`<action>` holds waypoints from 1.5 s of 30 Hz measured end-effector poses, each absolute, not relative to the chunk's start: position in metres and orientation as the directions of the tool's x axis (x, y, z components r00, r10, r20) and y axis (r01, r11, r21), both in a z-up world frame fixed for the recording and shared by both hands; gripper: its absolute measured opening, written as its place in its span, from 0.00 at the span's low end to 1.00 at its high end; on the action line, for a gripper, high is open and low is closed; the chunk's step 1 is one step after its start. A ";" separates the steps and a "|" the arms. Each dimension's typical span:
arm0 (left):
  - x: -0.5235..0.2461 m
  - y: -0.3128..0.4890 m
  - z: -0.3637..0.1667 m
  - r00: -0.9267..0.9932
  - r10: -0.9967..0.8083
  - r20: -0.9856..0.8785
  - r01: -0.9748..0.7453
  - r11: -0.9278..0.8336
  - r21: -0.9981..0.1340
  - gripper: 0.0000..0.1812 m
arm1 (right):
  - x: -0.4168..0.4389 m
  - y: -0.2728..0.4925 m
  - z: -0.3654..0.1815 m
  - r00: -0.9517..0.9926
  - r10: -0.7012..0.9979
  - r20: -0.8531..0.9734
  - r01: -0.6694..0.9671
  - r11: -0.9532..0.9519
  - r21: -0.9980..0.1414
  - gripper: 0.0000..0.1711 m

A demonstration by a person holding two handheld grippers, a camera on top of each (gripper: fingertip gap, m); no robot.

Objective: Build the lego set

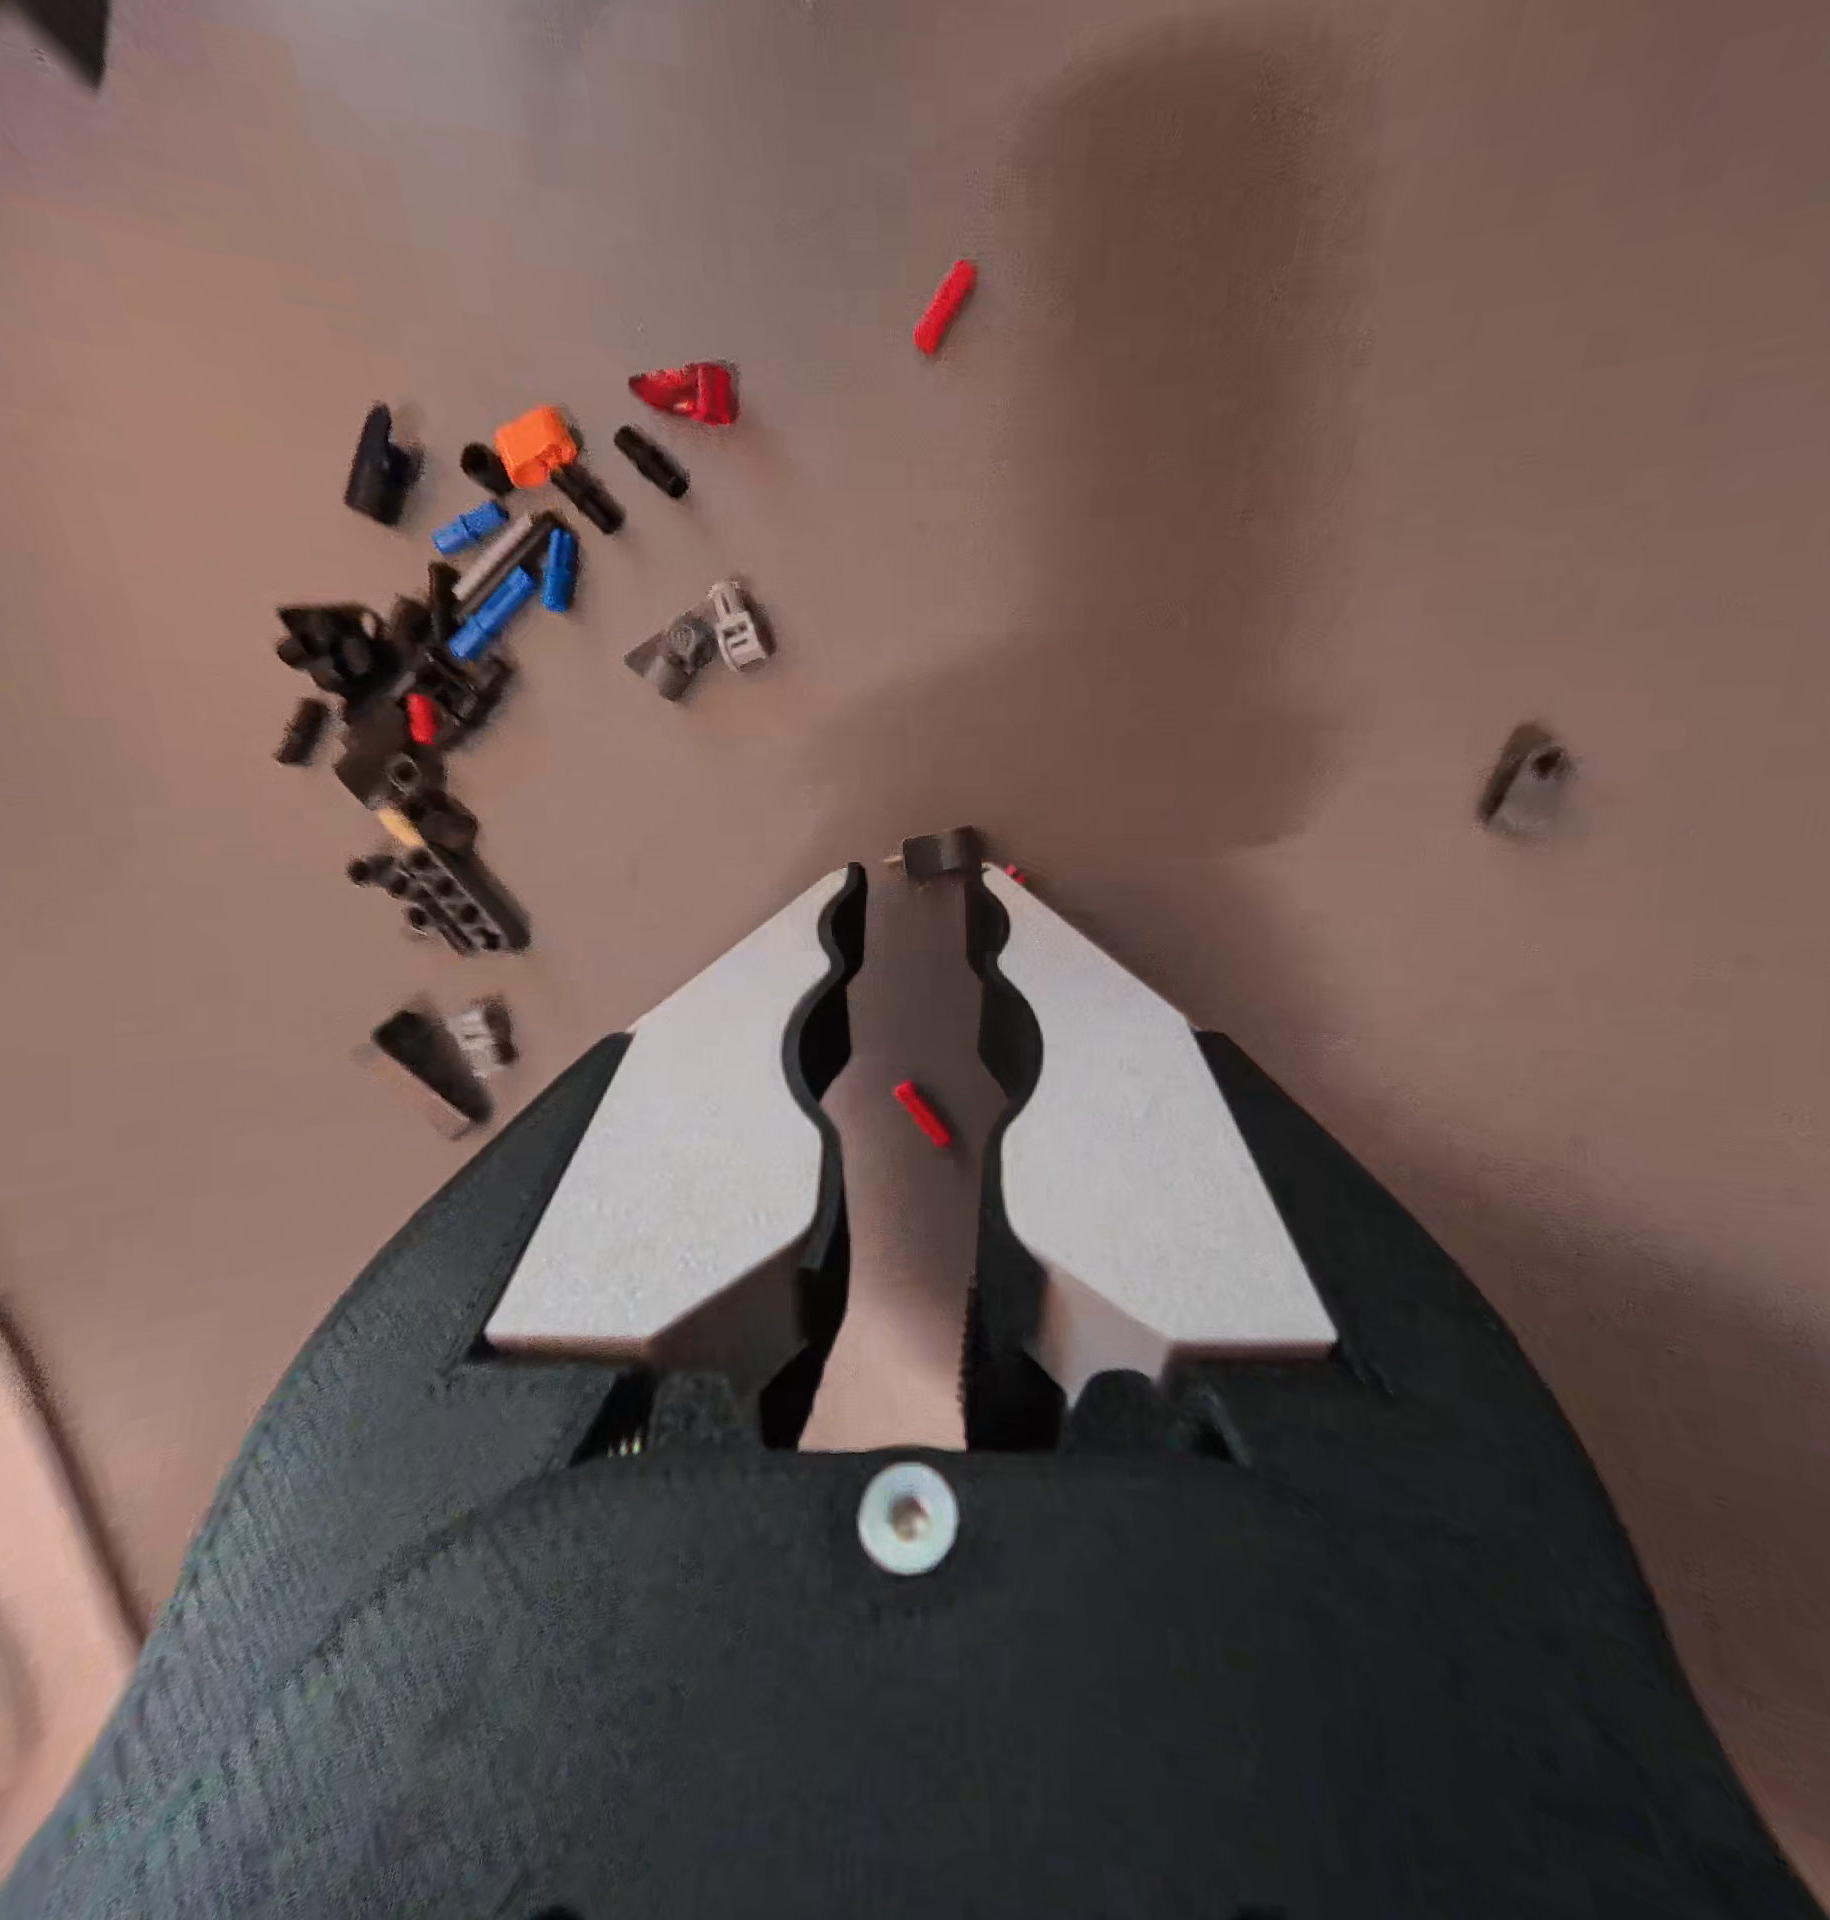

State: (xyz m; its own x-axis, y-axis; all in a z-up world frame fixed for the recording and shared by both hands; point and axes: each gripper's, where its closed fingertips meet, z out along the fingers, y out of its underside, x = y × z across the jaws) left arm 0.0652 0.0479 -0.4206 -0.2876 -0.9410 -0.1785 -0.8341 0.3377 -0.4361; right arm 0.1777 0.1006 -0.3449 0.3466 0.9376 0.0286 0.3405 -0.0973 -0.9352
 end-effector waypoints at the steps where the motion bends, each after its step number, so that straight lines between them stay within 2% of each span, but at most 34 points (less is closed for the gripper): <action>1: 0.066 0.050 -0.420 -0.322 -0.914 -0.247 -0.817 0.400 -0.415 0.10 | 0.179 0.102 -0.346 0.352 0.936 0.029 0.342 -0.099 -0.935 0.03; 5: 0.070 0.052 -0.419 -0.497 -0.766 -0.407 -0.728 0.623 -0.285 0.07 | 0.181 0.104 -0.349 0.344 0.938 0.053 0.348 -0.075 -0.935 0.03; 7: 0.065 0.053 -0.424 -0.585 -0.695 -0.419 -0.691 0.697 -0.192 0.05 | 0.183 0.104 -0.350 0.345 0.936 0.072 0.358 -0.060 -0.932 0.03; 10: 0.063 0.056 -0.423 -0.647 -0.637 -0.420 -0.651 0.748 -0.131 0.04 | 0.186 0.102 -0.346 0.343 0.934 0.102 0.355 -0.028 -0.934 0.03; 12: 0.063 0.054 -0.420 -0.670 -0.620 -0.408 -0.626 0.767 -0.137 0.04 | 0.189 0.103 -0.344 0.351 0.931 0.101 0.345 -0.028 -0.938 0.03; 21: 0.069 0.042 -0.430 -0.788 -0.455 -0.414 -0.488 0.872 -0.030 0.04 | 0.188 0.104 -0.351 0.345 0.932 0.109 0.371 -0.029 -0.928 0.03; 28: 0.077 0.036 -0.423 -0.792 -0.426 -0.436 -0.458 0.888 -0.037 0.09 | 0.191 0.104 -0.348 0.349 0.931 0.109 0.360 -0.026 -0.932 0.03; 33: 0.074 0.033 -0.426 -0.762 -0.525 -0.379 -0.535 0.840 -0.090 0.09 | 0.189 0.103 -0.351 0.340 0.934 0.107 0.370 -0.029 -0.929 0.03; 36: 0.076 0.031 -0.419 -0.718 -0.551 -0.425 -0.549 0.824 -0.141 0.08 | 0.189 0.102 -0.350 0.337 0.935 0.110 0.368 -0.023 -0.930 0.03; 41: 0.068 0.039 -0.420 -0.764 -0.361 -0.534 -0.446 0.895 0.033 0.05 | 0.189 0.101 -0.346 0.339 0.934 0.116 0.359 -0.014 -0.933 0.03; 43: 0.065 0.049 -0.420 -0.770 -0.346 -0.537 -0.448 0.891 0.068 0.05 | 0.189 0.101 -0.347 0.337 0.934 0.116 0.362 -0.015 -0.932 0.03; 45: 0.061 0.056 -0.423 -0.764 -0.407 -0.501 -0.502 0.863 0.065 0.04 | 0.189 0.101 -0.348 0.338 0.934 0.119 0.369 -0.015 -0.929 0.03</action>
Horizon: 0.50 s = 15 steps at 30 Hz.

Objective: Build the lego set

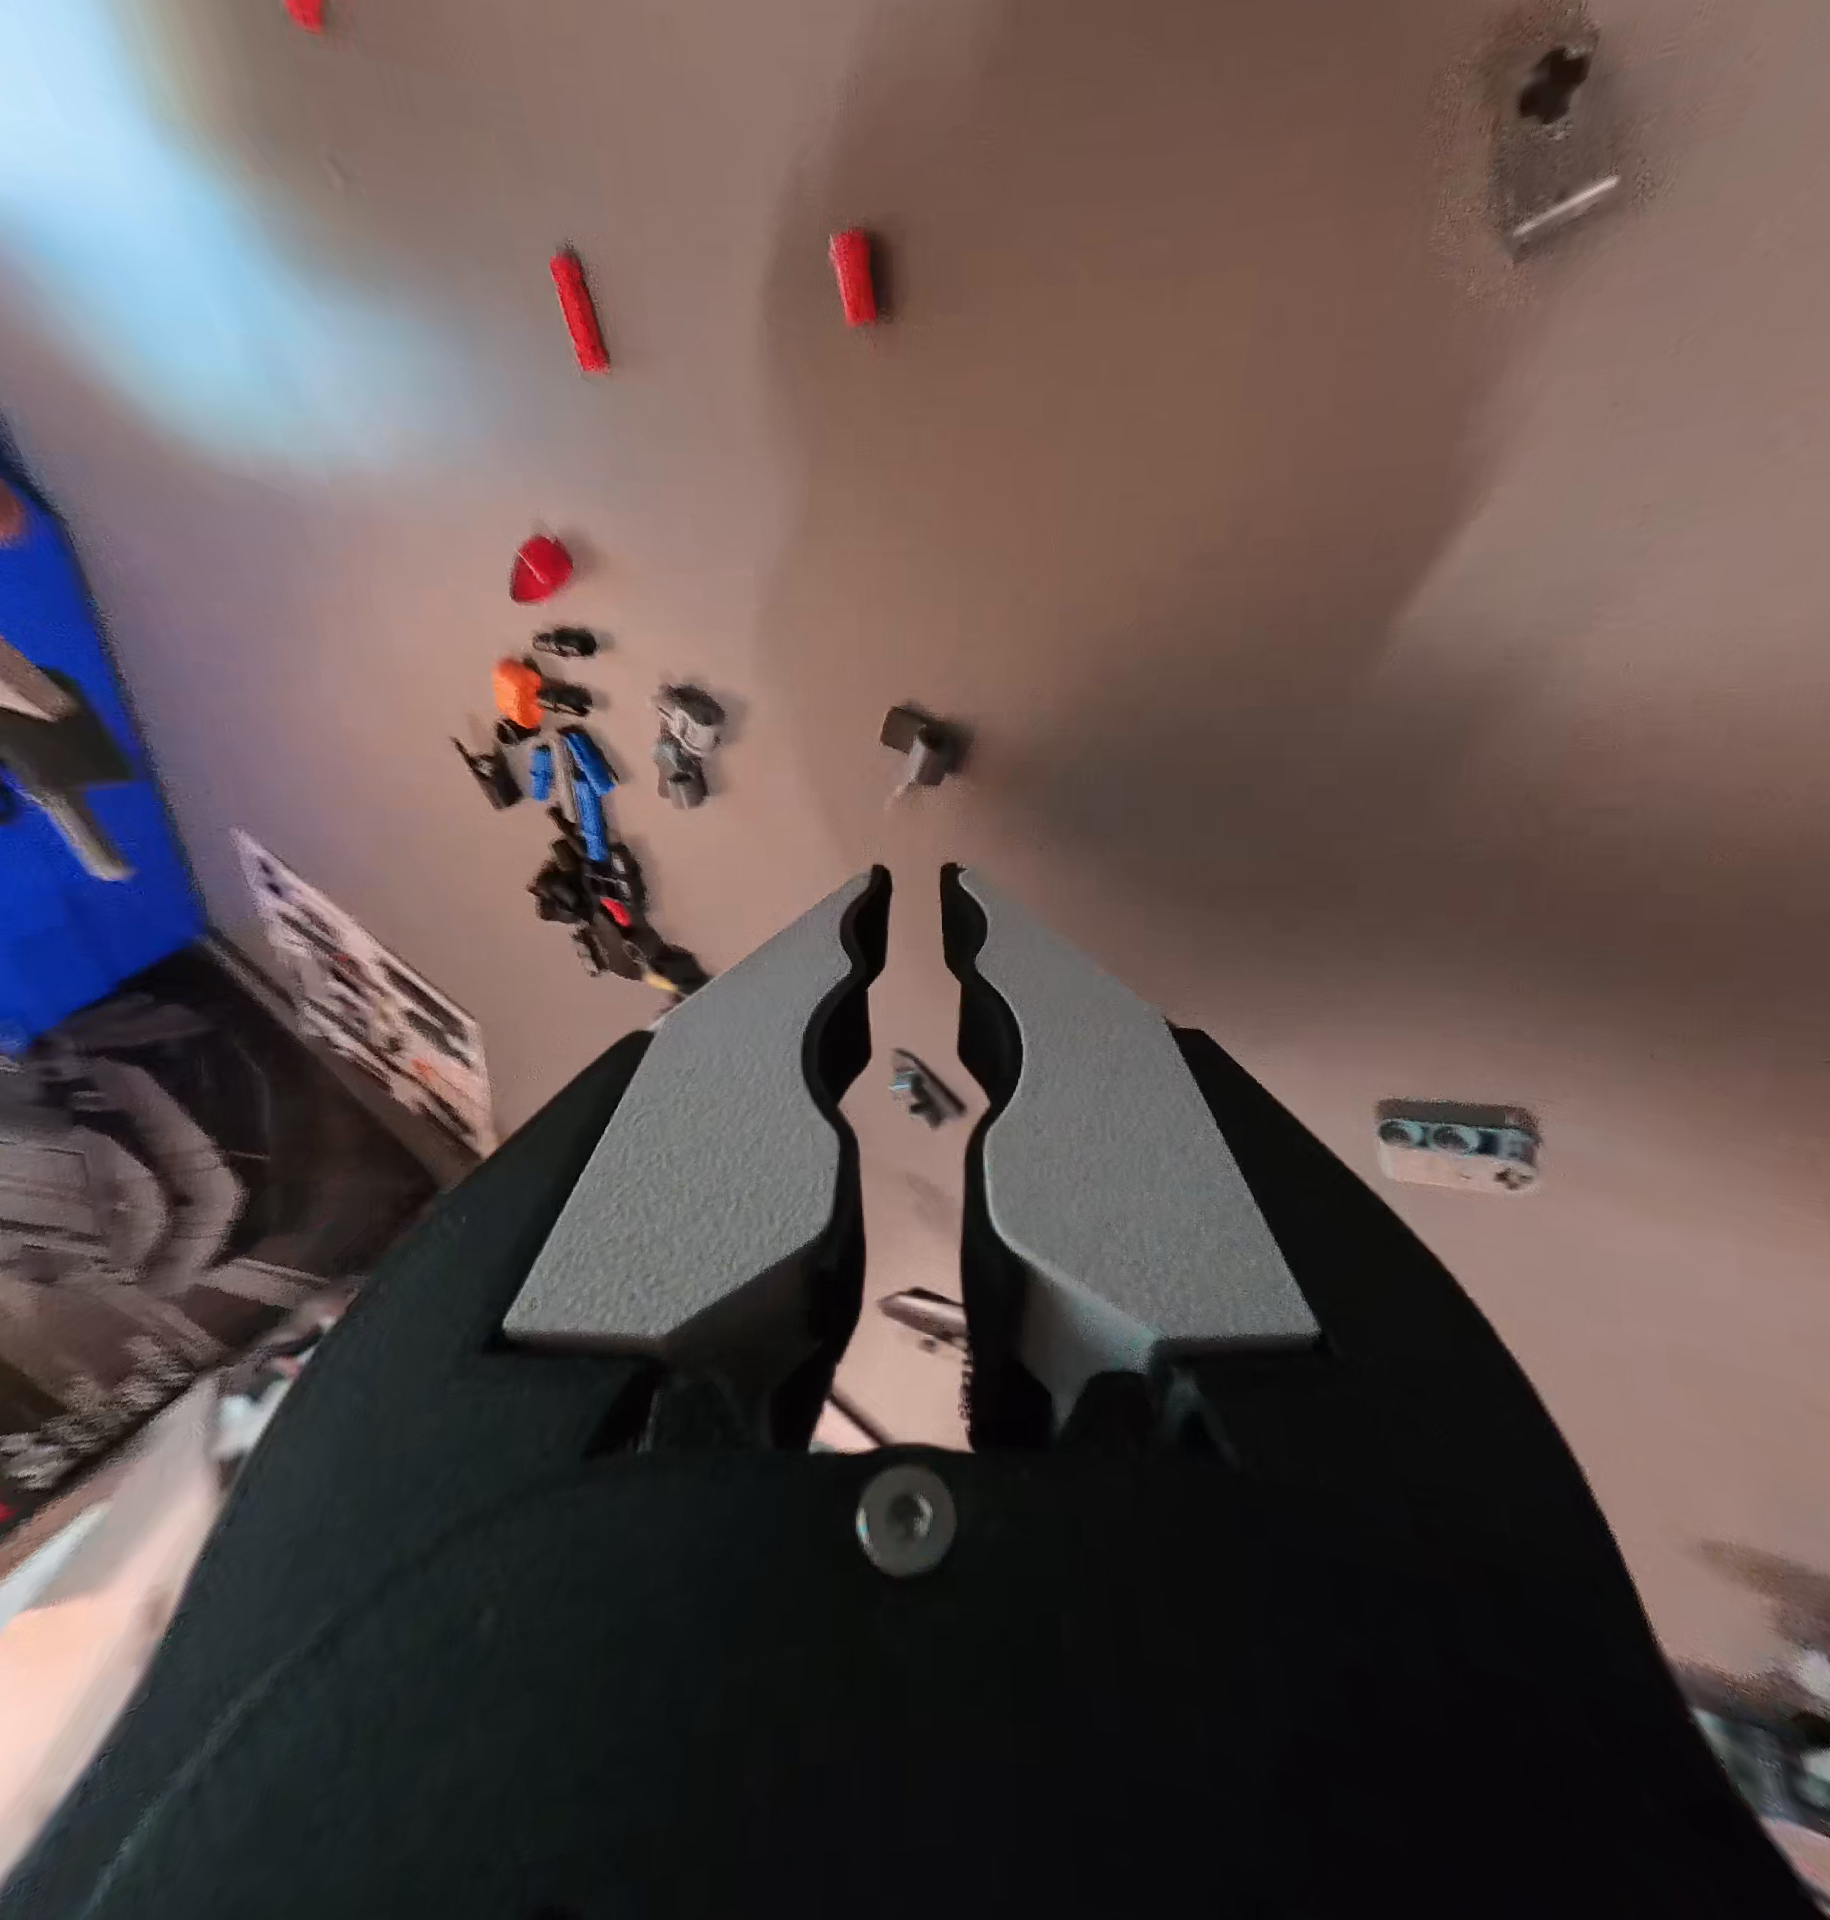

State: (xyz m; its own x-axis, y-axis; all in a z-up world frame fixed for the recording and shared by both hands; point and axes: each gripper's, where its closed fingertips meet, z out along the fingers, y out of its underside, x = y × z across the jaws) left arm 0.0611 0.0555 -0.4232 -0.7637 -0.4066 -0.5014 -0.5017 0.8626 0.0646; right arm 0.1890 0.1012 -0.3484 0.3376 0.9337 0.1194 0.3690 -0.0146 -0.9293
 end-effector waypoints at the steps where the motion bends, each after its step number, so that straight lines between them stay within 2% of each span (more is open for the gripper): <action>1: 0.061 0.054 -0.426 -0.750 -0.458 -0.478 -0.539 0.841 0.041 0.05 | 0.189 0.101 -0.348 0.338 0.933 0.122 0.372 -0.013 -0.928 0.03; 4: 0.065 0.050 -0.429 -0.655 -0.610 -0.446 -0.653 0.754 -0.071 0.05 | 0.189 0.101 -0.347 0.338 0.933 0.122 0.368 -0.012 -0.930 0.03; 7: 0.069 0.042 -0.430 -0.448 -0.823 -0.349 -0.809 0.539 -0.233 0.08 | 0.189 0.099 -0.345 0.334 0.935 0.123 0.362 -0.007 -0.932 0.03; 10: 0.072 0.034 -0.427 -0.249 -0.927 -0.280 -0.862 0.344 -0.371 0.08 | 0.188 0.098 -0.342 0.330 0.936 0.121 0.353 -0.003 -0.936 0.03; 12: 0.074 0.029 -0.430 -0.149 -0.962 -0.229 -0.876 0.236 -0.421 0.10 | 0.188 0.097 -0.341 0.328 0.937 0.120 0.350 -0.002 -0.937 0.03; 15: 0.077 0.040 -0.431 -0.067 -0.952 -0.298 -0.879 0.198 -0.434 0.09 | 0.187 0.096 -0.341 0.325 0.938 0.118 0.345 -0.002 -0.939 0.03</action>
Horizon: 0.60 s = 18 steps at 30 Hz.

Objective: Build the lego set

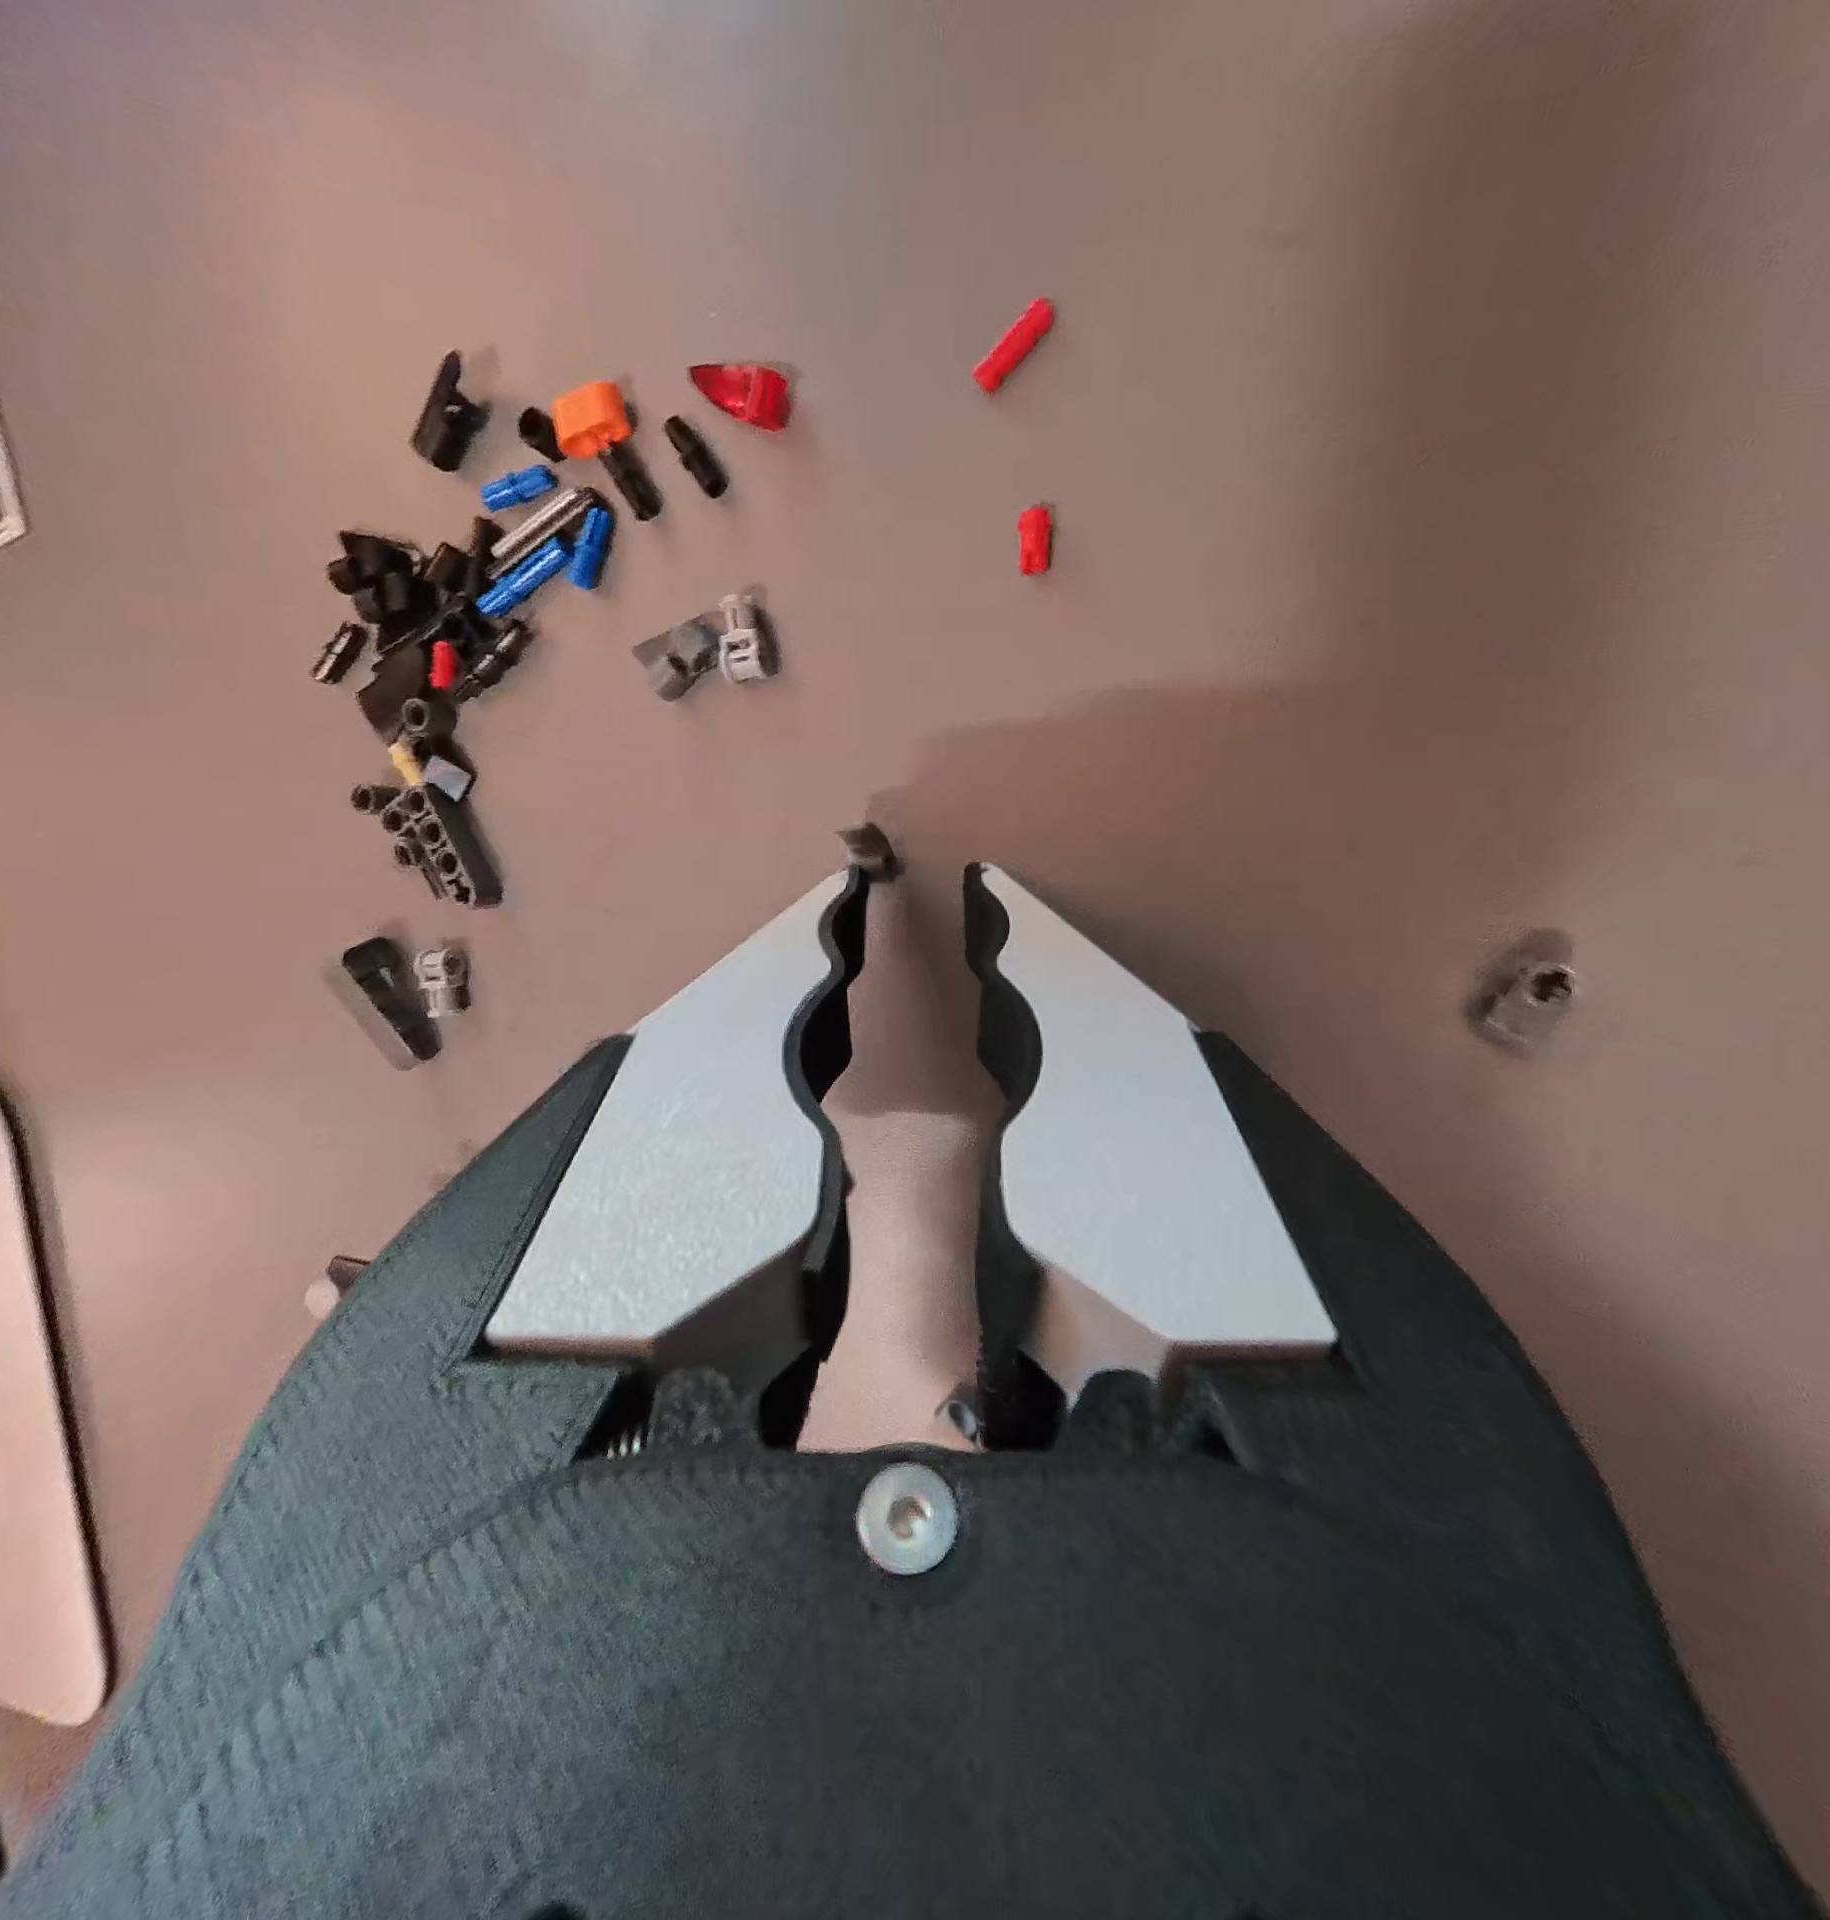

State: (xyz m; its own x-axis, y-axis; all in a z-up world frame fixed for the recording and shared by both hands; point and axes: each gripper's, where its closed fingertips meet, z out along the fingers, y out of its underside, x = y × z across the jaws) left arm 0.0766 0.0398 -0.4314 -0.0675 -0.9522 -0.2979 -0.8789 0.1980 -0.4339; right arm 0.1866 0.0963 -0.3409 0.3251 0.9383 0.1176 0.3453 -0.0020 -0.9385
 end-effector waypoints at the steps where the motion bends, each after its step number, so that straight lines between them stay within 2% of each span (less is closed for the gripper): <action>1: 0.078 0.042 -0.432 -0.052 -0.949 -0.310 -0.877 0.192 -0.440 0.09 | 0.187 0.097 -0.342 0.326 0.938 0.116 0.347 -0.004 -0.938 0.03; 12: 0.082 0.054 -0.415 0.018 -0.934 -0.356 -0.853 0.171 -0.494 0.06 | 0.185 0.095 -0.343 0.316 0.942 0.117 0.352 -0.001 -0.936 0.03; 18: 0.092 0.053 -0.424 0.066 -0.953 -0.296 -0.861 0.095 -0.500 0.07 | 0.184 0.095 -0.344 0.315 0.942 0.114 0.357 -0.006 -0.934 0.03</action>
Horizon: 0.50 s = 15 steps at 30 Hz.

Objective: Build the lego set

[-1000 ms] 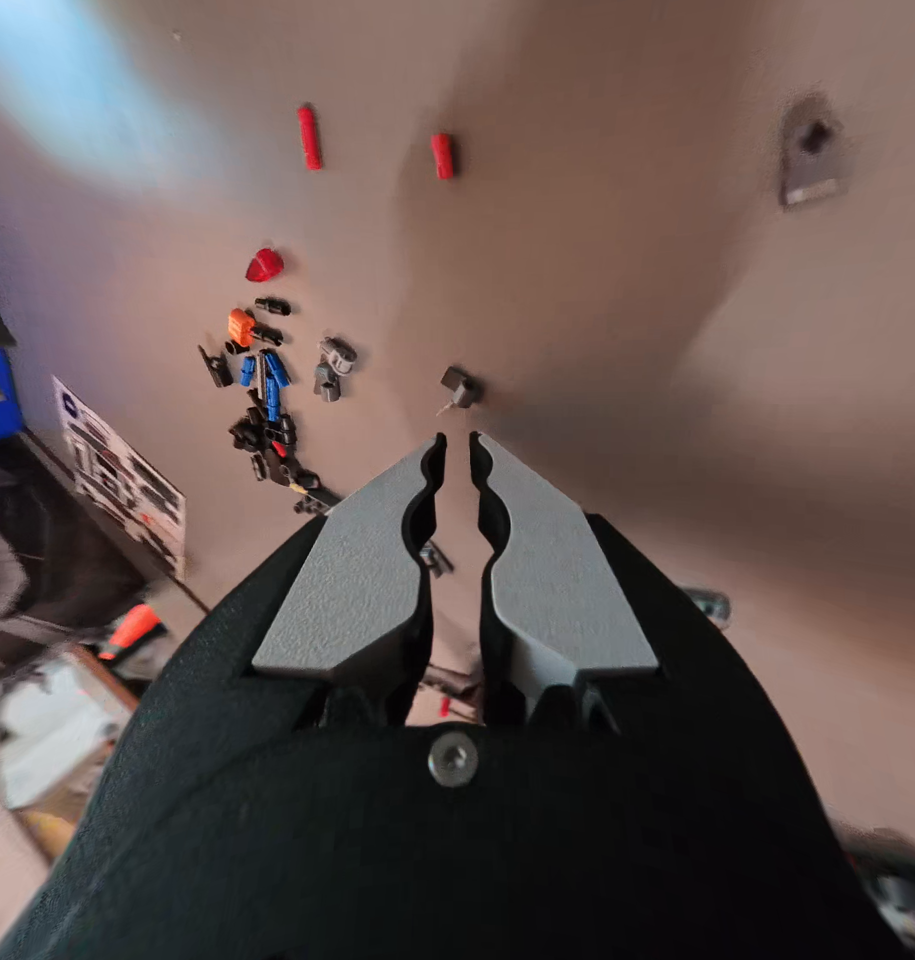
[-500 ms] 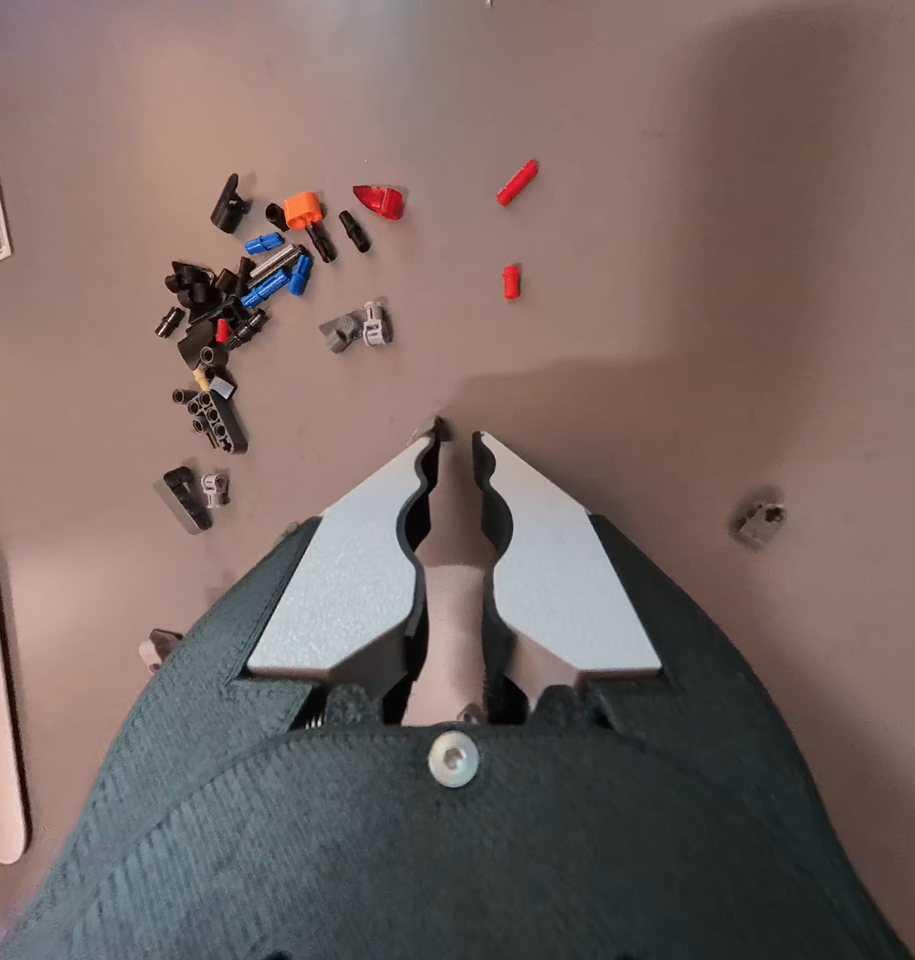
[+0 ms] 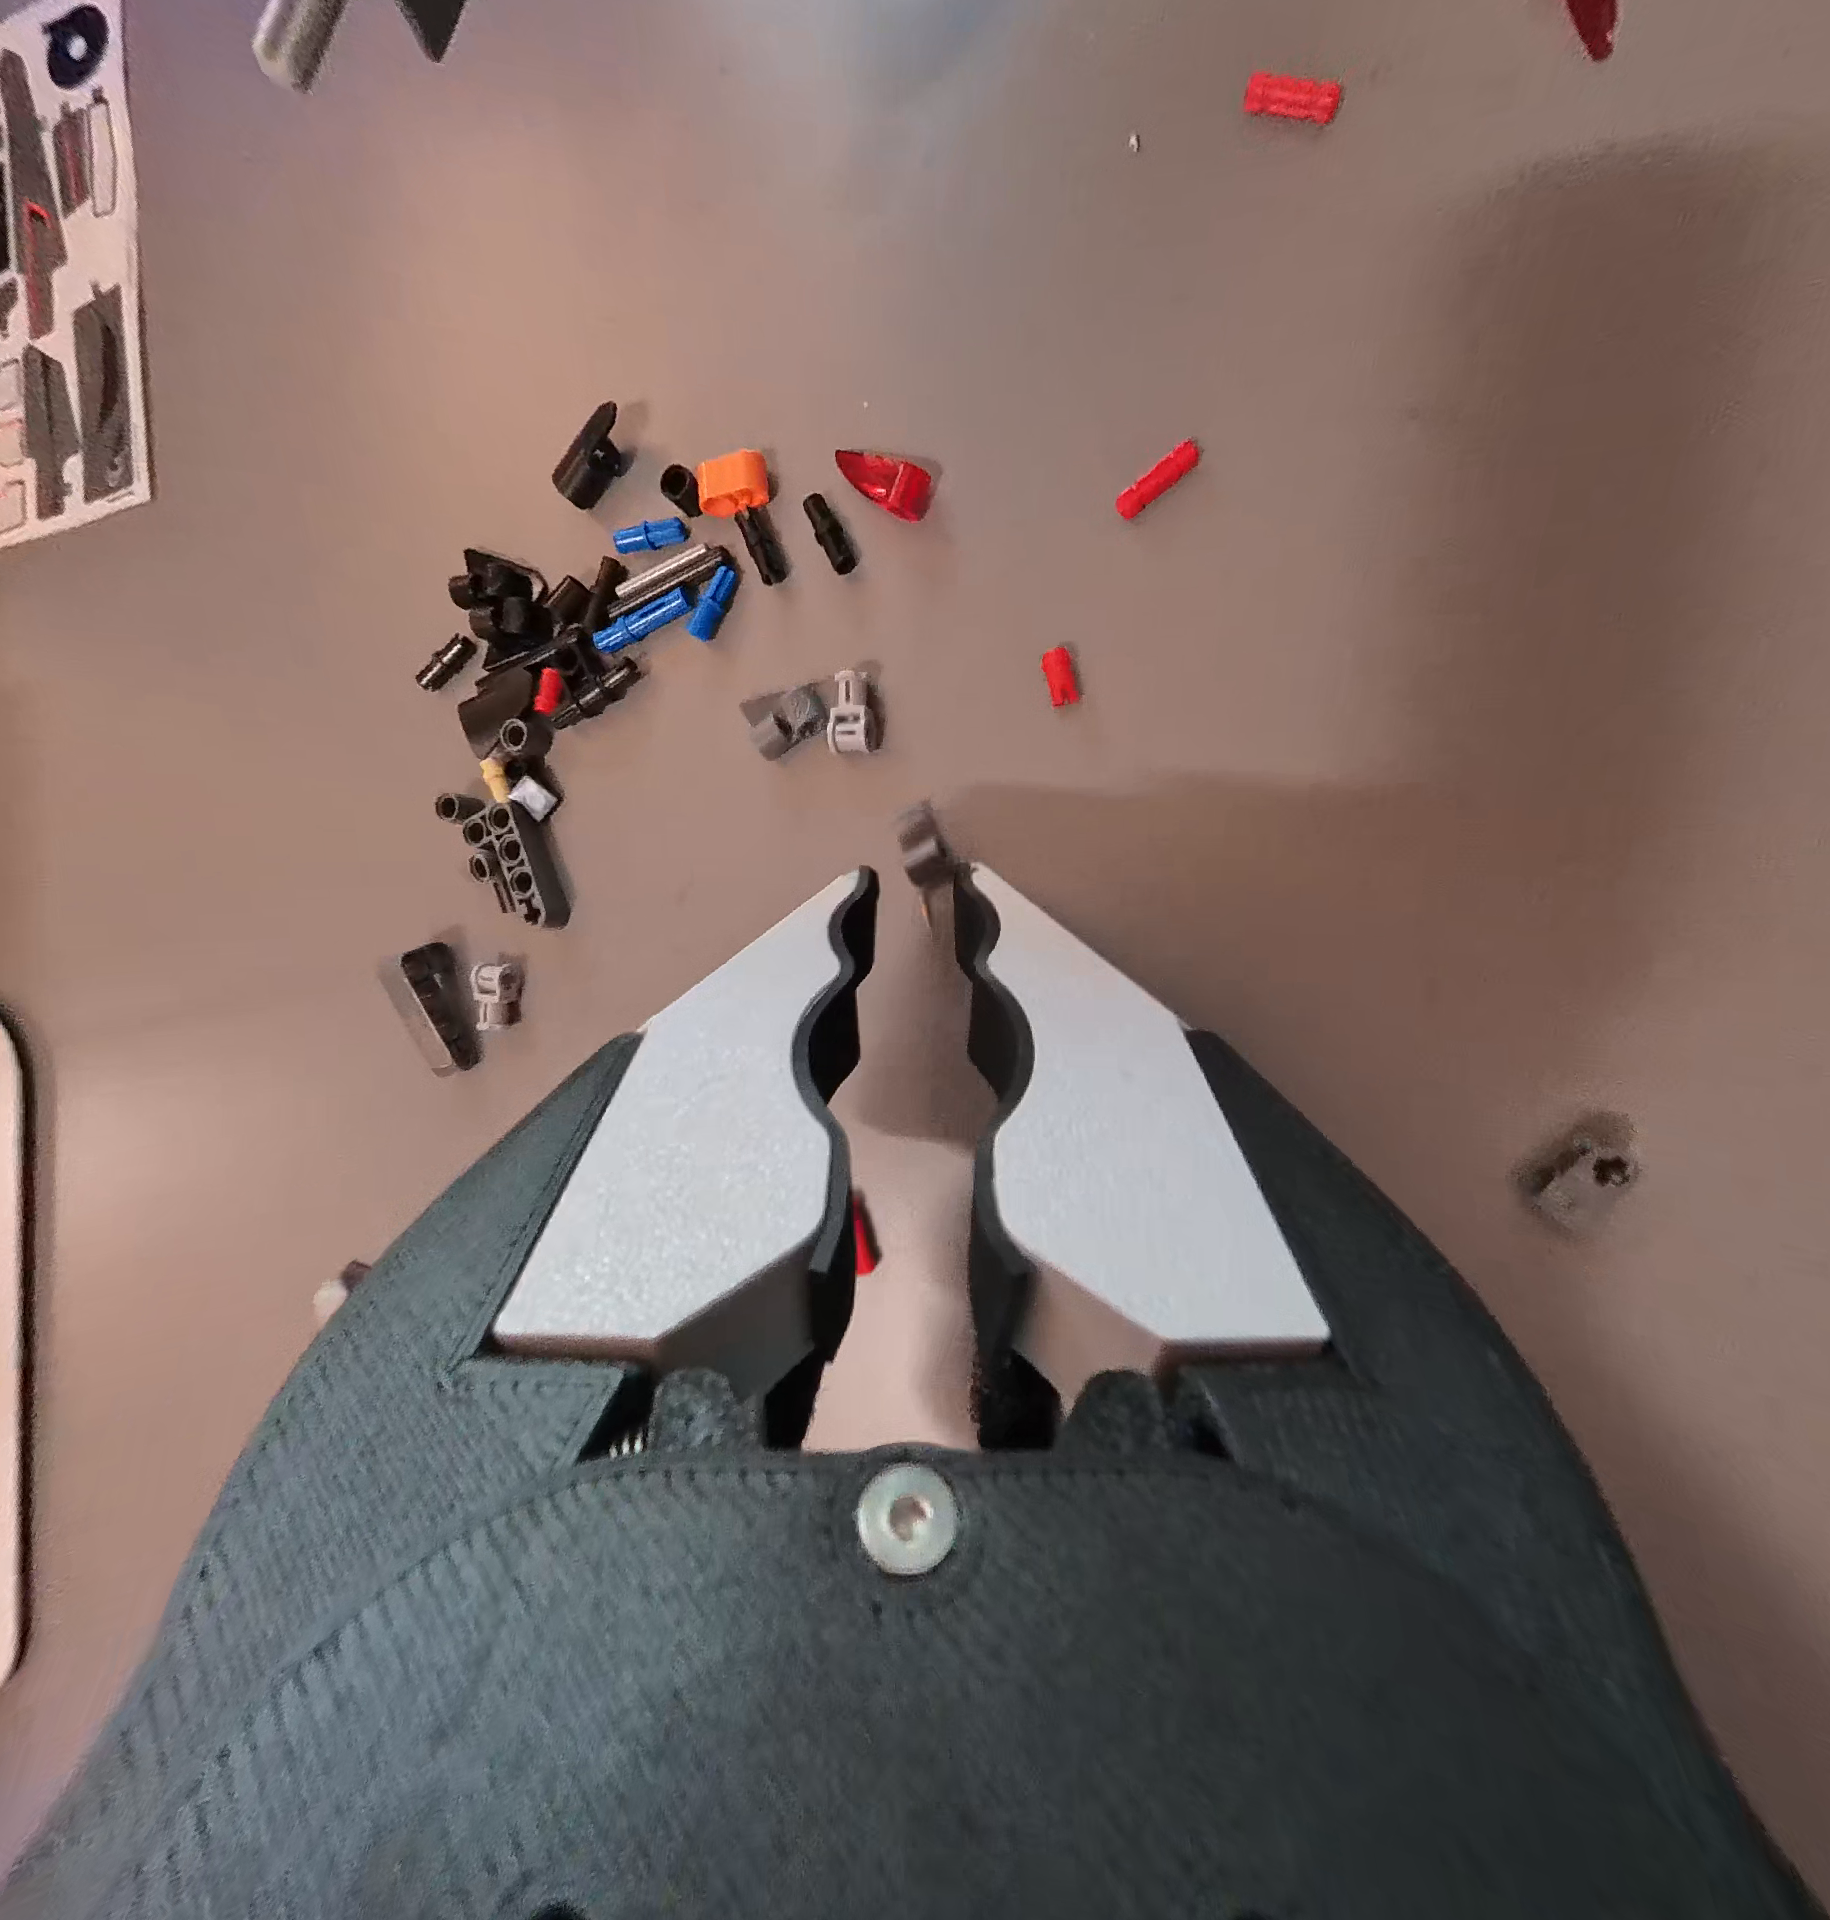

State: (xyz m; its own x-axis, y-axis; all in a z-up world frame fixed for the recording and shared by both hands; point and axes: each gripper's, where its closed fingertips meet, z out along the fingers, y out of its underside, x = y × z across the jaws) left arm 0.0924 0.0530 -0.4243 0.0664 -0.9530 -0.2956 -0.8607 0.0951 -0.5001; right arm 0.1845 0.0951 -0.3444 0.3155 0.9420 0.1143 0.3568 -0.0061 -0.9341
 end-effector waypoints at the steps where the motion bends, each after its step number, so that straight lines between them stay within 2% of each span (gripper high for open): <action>1: 0.094 0.053 -0.426 0.082 -0.956 -0.282 -0.860 0.075 -0.505 0.08 | 0.185 0.095 -0.344 0.316 0.942 0.114 0.356 -0.006 -0.935 0.03; 5: 0.094 0.054 -0.432 0.137 -0.960 -0.246 -0.856 0.010 -0.516 0.07 | 0.185 0.095 -0.344 0.316 0.942 0.113 0.354 -0.007 -0.935 0.03; 7: 0.095 0.056 -0.432 0.151 -0.955 -0.254 -0.853 0.004 -0.523 0.04 | 0.184 0.094 -0.344 0.312 0.943 0.114 0.356 -0.005 -0.934 0.03; 15: 0.095 0.054 -0.432 0.138 -0.963 -0.231 -0.848 0.006 -0.531 0.04 | 0.182 0.093 -0.345 0.305 0.945 0.116 0.362 -0.002 -0.932 0.03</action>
